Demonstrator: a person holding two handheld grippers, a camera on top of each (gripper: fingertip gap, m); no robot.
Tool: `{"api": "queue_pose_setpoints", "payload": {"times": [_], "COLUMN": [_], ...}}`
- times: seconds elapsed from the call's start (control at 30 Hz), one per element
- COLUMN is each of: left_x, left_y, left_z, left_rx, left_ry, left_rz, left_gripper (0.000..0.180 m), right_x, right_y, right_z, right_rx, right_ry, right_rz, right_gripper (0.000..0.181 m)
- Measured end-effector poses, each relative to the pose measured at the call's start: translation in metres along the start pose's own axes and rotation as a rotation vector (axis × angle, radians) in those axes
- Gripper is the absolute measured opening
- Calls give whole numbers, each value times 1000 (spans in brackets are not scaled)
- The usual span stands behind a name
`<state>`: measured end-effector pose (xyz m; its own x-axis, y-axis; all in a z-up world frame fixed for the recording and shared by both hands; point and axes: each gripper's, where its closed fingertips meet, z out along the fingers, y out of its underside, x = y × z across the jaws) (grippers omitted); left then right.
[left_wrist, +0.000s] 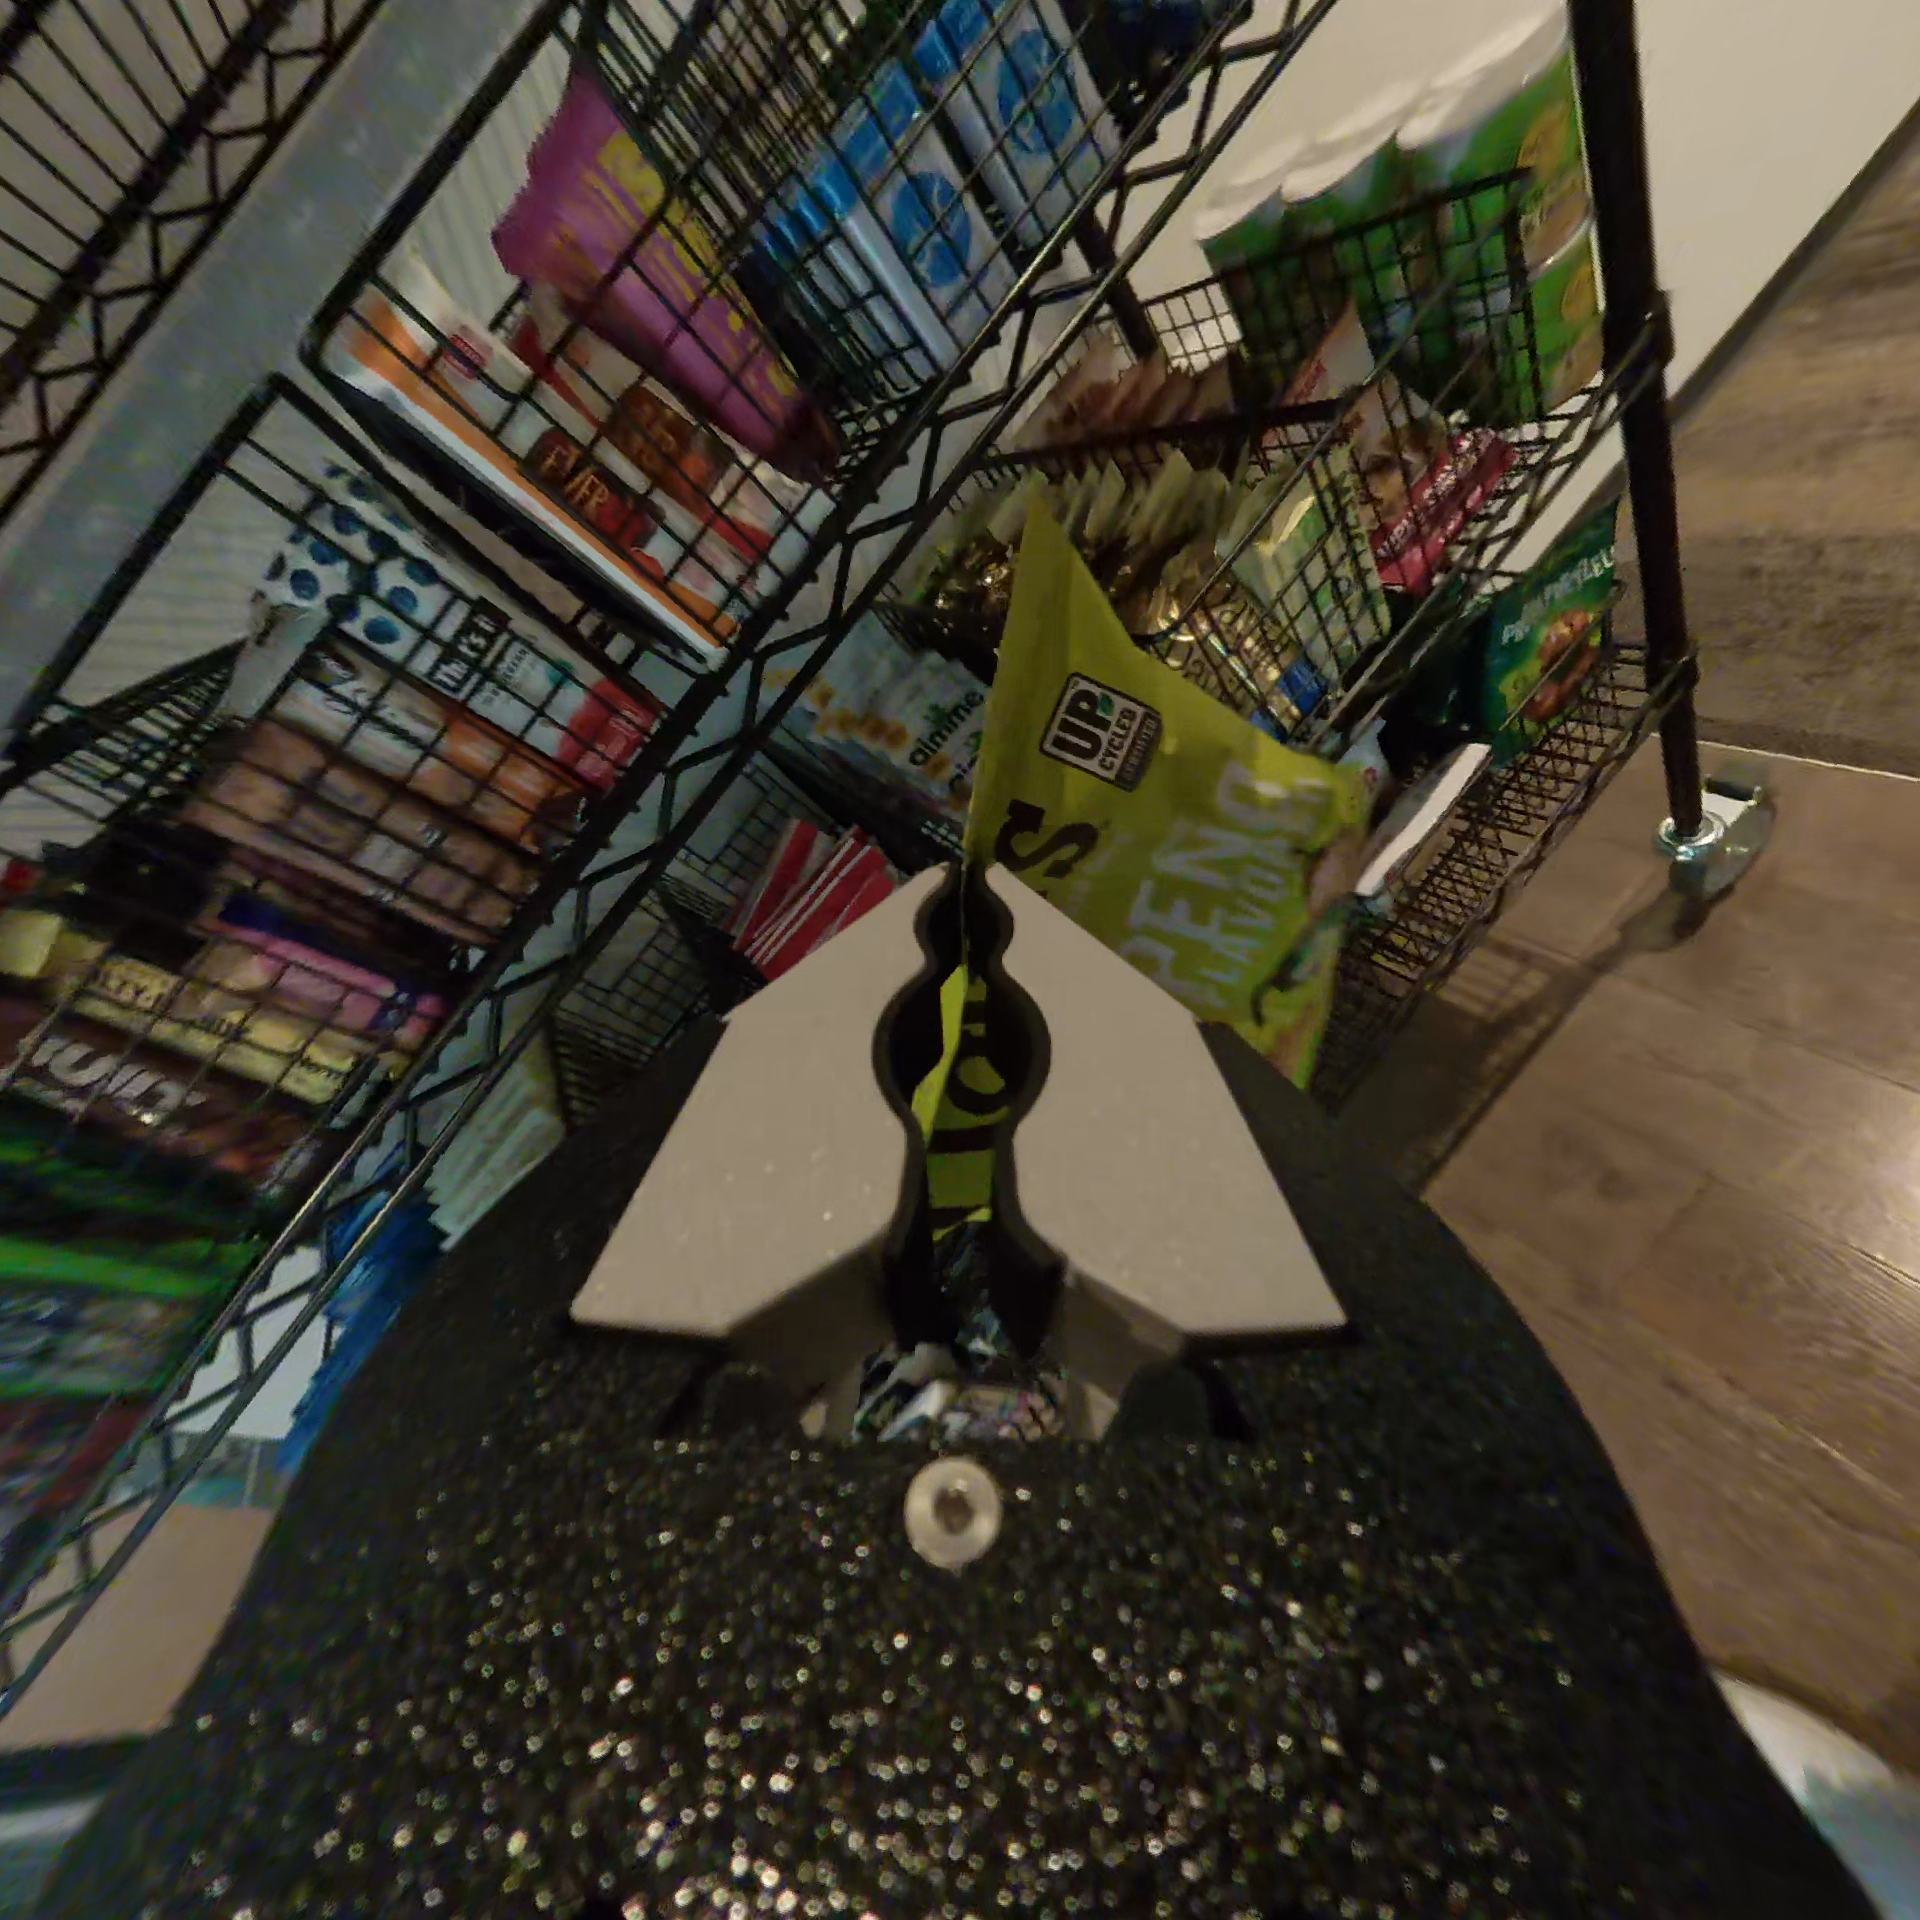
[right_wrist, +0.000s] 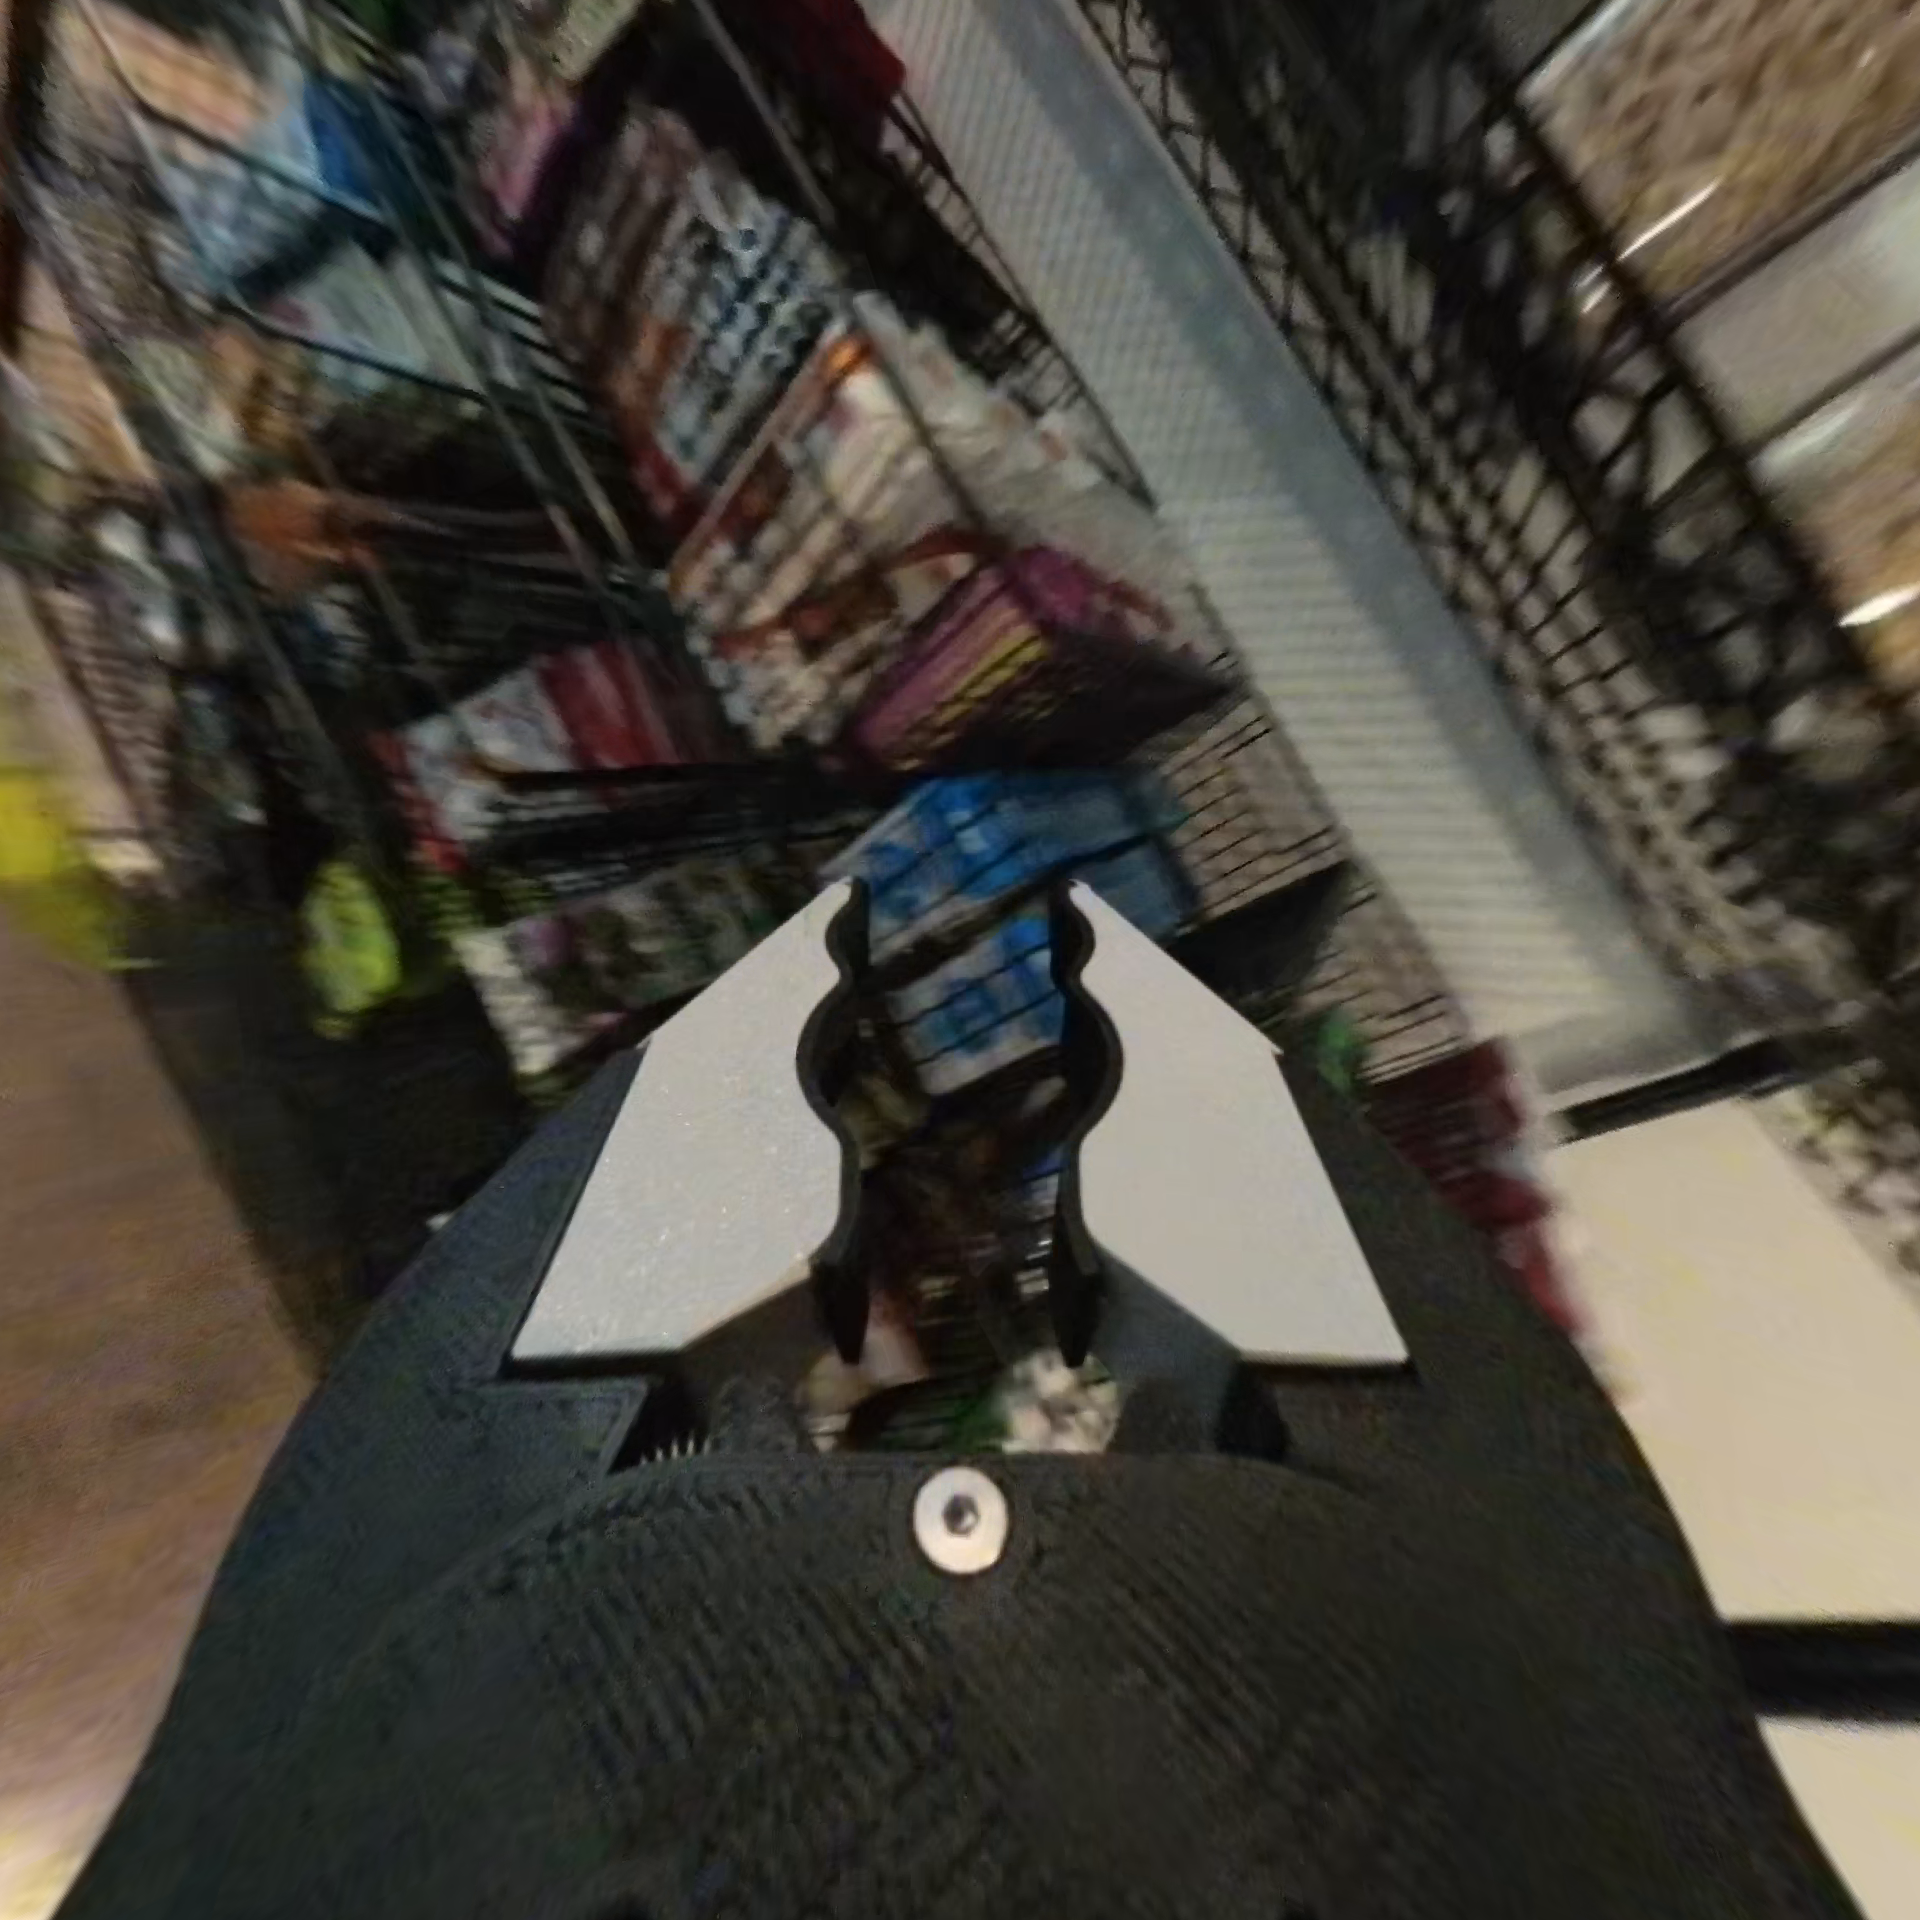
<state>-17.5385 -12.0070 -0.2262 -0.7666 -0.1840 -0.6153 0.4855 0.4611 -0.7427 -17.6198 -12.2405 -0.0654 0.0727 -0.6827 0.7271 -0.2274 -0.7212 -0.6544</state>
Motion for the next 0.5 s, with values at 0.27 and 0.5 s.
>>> {"api": "queue_pose_setpoints", "payload": {"times": [0.27,0.5], "left_x": [3,-10], "left_y": [5,30], "left_z": [-19,-5], "left_rx": [-6,-7], "left_ry": [8,27], "left_rz": [-53,-127], "left_gripper": [0,0], "right_x": [101,86], "right_y": [3,29], "right_z": [112,177], "right_rx": [-121,-187], "right_ry": [-167,-261], "right_rz": [-238,-496], "right_gripper": [32,21]}}
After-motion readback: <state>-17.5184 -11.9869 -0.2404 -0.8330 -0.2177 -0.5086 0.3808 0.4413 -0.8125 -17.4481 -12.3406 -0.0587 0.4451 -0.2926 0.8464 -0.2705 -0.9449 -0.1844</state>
